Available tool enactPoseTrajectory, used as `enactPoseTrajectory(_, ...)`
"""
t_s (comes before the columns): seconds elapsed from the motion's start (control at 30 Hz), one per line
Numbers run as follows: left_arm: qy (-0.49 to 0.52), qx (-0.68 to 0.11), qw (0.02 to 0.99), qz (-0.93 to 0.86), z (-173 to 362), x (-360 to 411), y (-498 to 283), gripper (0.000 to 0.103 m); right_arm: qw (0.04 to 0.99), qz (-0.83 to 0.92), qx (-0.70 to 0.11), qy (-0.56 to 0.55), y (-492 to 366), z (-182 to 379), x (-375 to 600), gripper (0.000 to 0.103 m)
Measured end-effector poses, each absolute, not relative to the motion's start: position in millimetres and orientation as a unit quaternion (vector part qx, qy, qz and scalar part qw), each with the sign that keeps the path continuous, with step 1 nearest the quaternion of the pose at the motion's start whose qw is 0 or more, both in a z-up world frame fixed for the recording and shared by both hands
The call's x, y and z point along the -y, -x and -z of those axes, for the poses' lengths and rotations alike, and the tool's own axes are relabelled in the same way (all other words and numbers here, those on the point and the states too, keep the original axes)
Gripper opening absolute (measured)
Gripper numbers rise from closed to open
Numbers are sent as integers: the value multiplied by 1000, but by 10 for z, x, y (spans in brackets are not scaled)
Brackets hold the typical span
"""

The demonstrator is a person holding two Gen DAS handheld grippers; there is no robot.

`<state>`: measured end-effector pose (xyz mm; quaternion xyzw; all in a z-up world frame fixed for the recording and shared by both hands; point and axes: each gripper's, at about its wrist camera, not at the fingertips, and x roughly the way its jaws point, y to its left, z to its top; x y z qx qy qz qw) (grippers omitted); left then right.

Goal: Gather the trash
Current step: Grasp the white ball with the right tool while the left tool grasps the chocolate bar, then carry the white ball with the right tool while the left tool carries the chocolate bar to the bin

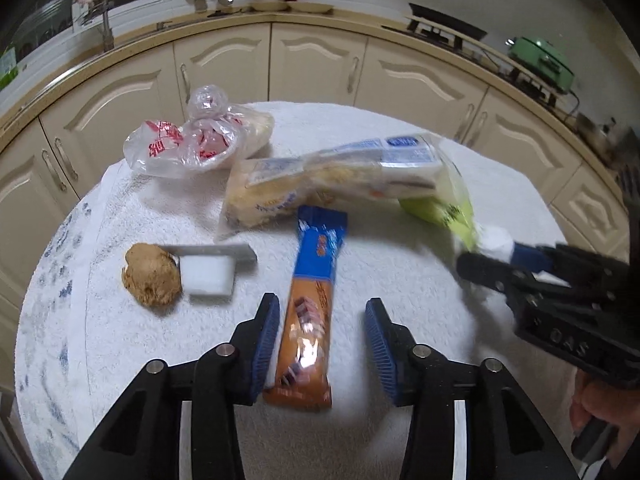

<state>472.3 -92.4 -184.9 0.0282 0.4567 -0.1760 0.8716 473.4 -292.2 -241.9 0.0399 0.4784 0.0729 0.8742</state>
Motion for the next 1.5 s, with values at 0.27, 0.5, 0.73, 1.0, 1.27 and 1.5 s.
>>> enactPoseTrajectory(0.27, -50, -445, 872, 196, 1946, 1068, -4629, 15, 878, -84, -467, -70, -4613, 2320, 3013, 37)
enactPoseTrajectory(0.5, -20, -444, 875, 191, 1923, 985, -4408, 15, 883, -78, -454, -89, -4300, 2180, 3184, 37)
enactPoseTrajectory(0.73, -20, -411, 892, 188, 1555, 1015, -3916, 15, 893, -63, -435, -99, -3957, 2002, 3379, 37)
enactPoseTrajectory(1.0, -27, -361, 910, 201, 1089, 1098, -3466, 15, 909, -59, -396, -114, -3567, 1677, 3619, 37)
enactPoseTrajectory(1.27, -25, -310, 924, 224, 661, 1265, -3052, 15, 931, -38, -344, -119, -3180, 1248, 3920, 37)
enactPoseTrajectory(1.5, -30, -292, 920, 261, 510, 1579, -2811, 15, 941, 10, -310, -133, -2843, 1020, 4377, 37)
